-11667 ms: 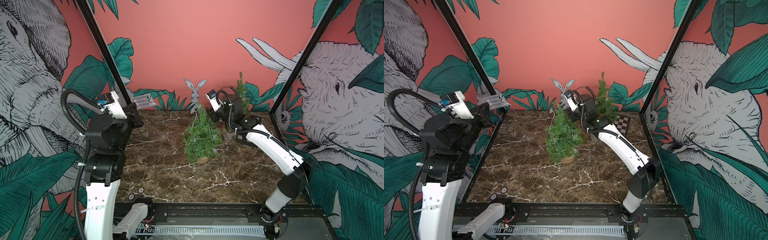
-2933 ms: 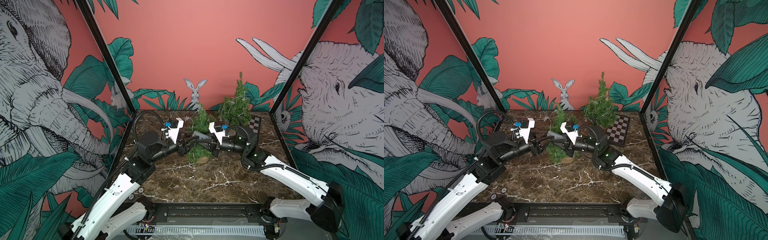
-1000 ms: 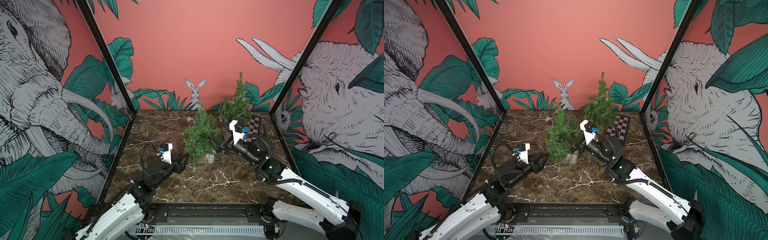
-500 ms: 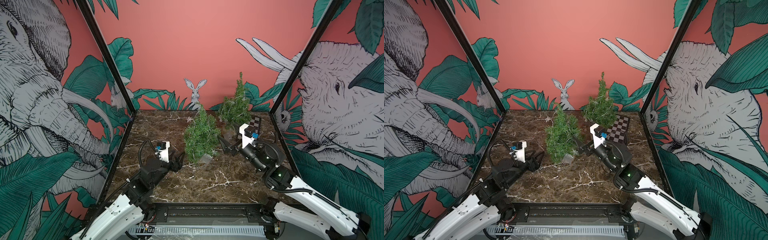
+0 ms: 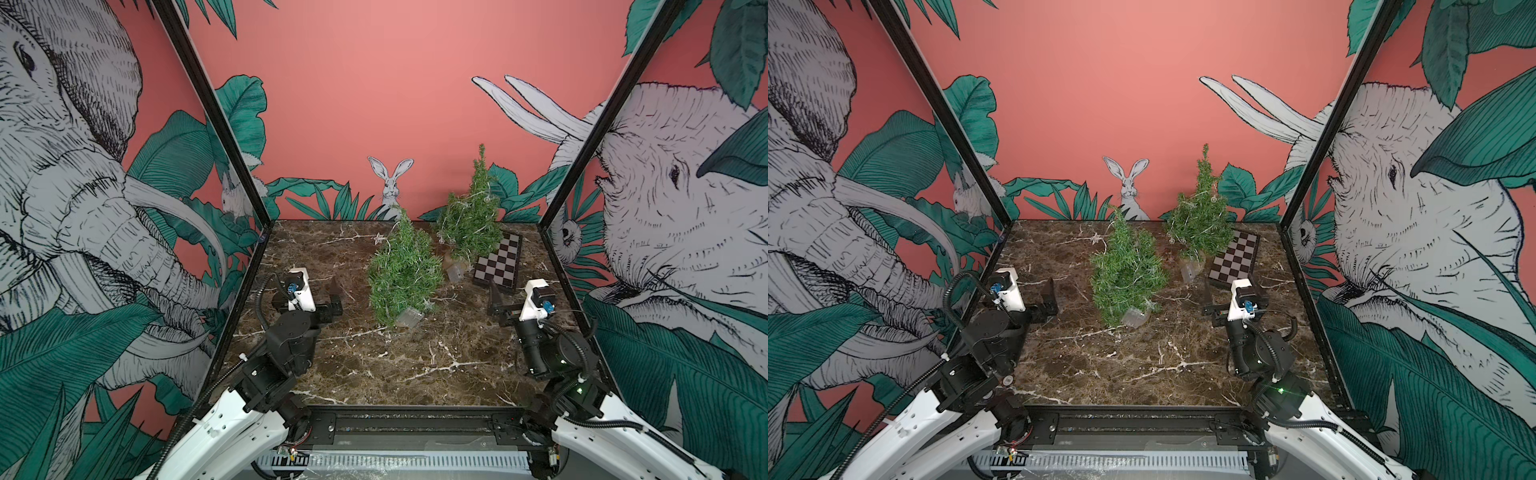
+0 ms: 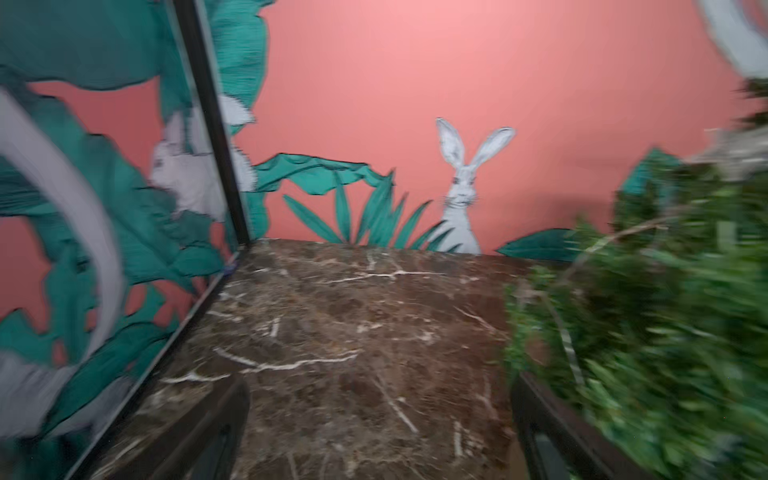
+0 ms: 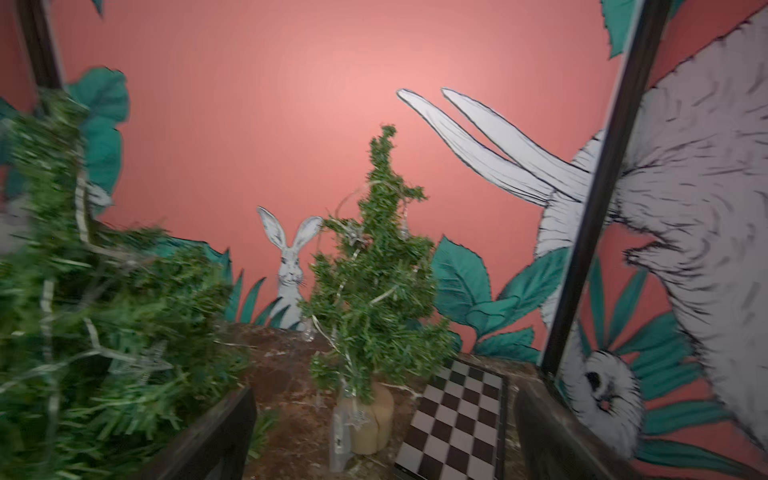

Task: Wrap string light around the christmas tree
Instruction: Reset both arms

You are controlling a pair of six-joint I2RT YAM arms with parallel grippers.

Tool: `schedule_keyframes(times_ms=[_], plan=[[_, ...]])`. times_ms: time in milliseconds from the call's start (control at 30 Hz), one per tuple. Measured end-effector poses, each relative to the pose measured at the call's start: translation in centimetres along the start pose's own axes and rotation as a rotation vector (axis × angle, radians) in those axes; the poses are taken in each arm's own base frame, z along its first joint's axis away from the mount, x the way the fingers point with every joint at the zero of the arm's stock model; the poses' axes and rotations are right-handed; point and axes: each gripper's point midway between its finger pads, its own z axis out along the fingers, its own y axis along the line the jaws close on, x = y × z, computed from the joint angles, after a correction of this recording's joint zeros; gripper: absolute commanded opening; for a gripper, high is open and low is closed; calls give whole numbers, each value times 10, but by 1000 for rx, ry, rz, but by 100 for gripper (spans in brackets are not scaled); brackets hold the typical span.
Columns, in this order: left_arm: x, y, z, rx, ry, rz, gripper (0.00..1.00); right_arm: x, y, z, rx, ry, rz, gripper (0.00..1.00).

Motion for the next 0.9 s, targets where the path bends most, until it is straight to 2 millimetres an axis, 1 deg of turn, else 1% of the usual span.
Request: schedule_keyframes(times_ms=[67,100,167,233,300,433,567,667,733,800,900], plan=[[18,19,9,-116,22,39,99,18,-6,1,67,31,-69,99],[26,28,14,-172,38,54,99,25,-7,2,82,40,-97,99],[43,55,23,-306,78,61,99,46,-4,5,108,73,-175,99],[57,77,30,-408,118,56,99,66,-2,7,122,105,-239,99],[68,91,35,-468,142,55,99,88,-3,12,138,152,-302,99],[94,101,42,-522,166,102,99,137,-20,25,219,292,-396,99],[120,117,44,-631,196,195,99,178,-44,32,315,413,-411,99],[134,127,49,-673,237,228,99,199,-56,34,364,468,-387,99],[143,129,54,-674,258,242,99,211,-61,35,381,491,-367,99],[153,125,62,-639,294,270,99,217,-63,37,390,497,-347,100],[167,116,77,-548,347,298,99,222,-67,43,396,485,-300,100]])
